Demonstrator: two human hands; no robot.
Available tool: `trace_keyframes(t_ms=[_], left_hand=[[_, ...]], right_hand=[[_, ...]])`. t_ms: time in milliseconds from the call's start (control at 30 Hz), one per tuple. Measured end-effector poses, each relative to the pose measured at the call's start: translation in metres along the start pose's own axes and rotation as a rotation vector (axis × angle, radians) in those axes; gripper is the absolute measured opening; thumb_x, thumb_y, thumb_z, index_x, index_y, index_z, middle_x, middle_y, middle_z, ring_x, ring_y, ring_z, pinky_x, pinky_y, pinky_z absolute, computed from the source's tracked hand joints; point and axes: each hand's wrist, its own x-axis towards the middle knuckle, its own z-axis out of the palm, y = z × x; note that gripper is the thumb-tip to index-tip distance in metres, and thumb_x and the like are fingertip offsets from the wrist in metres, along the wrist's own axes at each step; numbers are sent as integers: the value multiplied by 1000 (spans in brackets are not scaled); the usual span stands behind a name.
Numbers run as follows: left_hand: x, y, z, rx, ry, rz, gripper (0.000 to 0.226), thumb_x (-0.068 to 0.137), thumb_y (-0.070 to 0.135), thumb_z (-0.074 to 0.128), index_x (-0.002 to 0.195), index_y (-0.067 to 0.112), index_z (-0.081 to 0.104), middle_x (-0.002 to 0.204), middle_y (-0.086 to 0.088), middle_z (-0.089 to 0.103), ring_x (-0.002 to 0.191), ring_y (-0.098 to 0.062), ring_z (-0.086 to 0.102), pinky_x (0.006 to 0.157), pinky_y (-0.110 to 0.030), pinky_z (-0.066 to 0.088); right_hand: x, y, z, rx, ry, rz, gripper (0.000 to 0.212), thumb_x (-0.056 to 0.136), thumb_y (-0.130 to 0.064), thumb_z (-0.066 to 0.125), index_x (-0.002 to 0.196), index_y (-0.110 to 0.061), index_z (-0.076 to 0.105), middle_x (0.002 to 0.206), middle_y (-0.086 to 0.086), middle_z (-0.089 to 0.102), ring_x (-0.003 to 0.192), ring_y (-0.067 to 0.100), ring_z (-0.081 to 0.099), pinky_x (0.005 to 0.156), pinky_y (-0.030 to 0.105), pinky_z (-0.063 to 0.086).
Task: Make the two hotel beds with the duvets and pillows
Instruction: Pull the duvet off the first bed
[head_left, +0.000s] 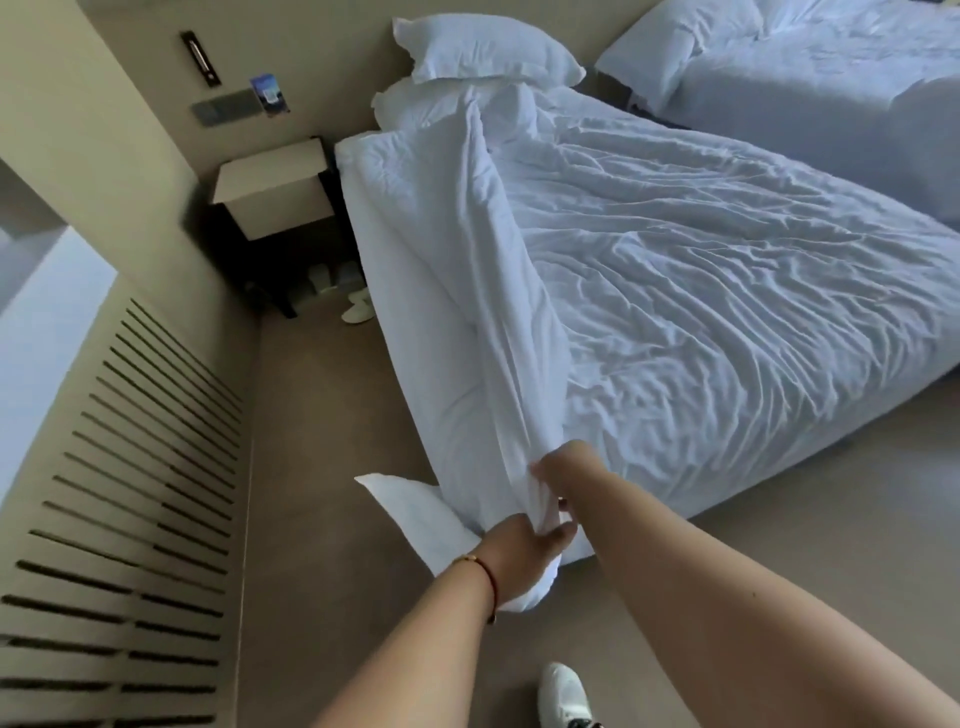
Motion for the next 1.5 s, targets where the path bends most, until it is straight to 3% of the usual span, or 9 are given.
trace_keyframes(t_ms=[200,433,567,733,900,1067,1300,1433,1500], left_hand=[[-1,32,21,-58,63,173,12,90,36,62,95,24,62,83,11,64,82,-5,60,68,-14,44],[49,45,29,199,122,57,70,64,38,86,123,22,51,118,6,57,108,-14,57,91,-27,48],[65,28,23,633,183,-153,61,81,46,68,136,29,47,136,2,50,127,-23,46,108,-37,37],[87,4,32,780,222,-339,34,100,38,41,126,17,51,124,-8,60,114,-28,56,97,-36,46],[70,-32,108,506,178,-431,47,102,44,32,142,21,40,137,-3,55,123,-22,54,100,-30,41],[56,-6,164,301,298,-458,44,103,43,28,121,11,54,121,-7,63,110,-21,59,90,-29,44],[22,85,209,-85,195,-156,43,96,48,34,83,16,59,84,-8,65,82,-23,58,87,-34,47],[-2,116,218,-94,316,-127,60,89,64,44,115,12,59,109,-4,66,104,-18,59,88,-24,41],[0,114,206,-155,277,-54,42,87,57,58,104,18,56,95,6,61,90,-10,57,79,-21,44]], right_hand=[[1,19,-54,739,-108,185,14,96,-8,51,99,5,56,98,16,63,97,31,59,88,42,47],[56,48,-127,1010,-46,293,30,100,-12,36,103,-2,64,85,9,71,78,24,66,90,44,52],[95,55,-148,1013,-137,330,36,100,-12,31,119,-5,61,115,9,68,102,29,65,95,54,48],[128,63,-150,939,-117,315,30,97,-6,36,114,-5,60,86,7,69,72,22,65,74,40,56],[103,75,-138,514,-212,270,51,83,-61,59,114,-22,49,105,1,59,93,24,60,86,41,50],[87,93,-134,505,-291,242,48,84,-48,67,116,-13,57,92,2,64,79,21,61,71,33,51],[53,92,-154,388,-287,90,39,83,-39,70,100,-5,64,90,7,67,85,29,64,92,43,51],[43,71,-200,443,-228,-29,29,90,-26,63,103,0,63,101,21,66,92,36,64,92,50,51],[49,64,-225,464,-163,-70,31,90,-29,63,107,-2,60,107,19,65,98,35,63,93,53,50]])
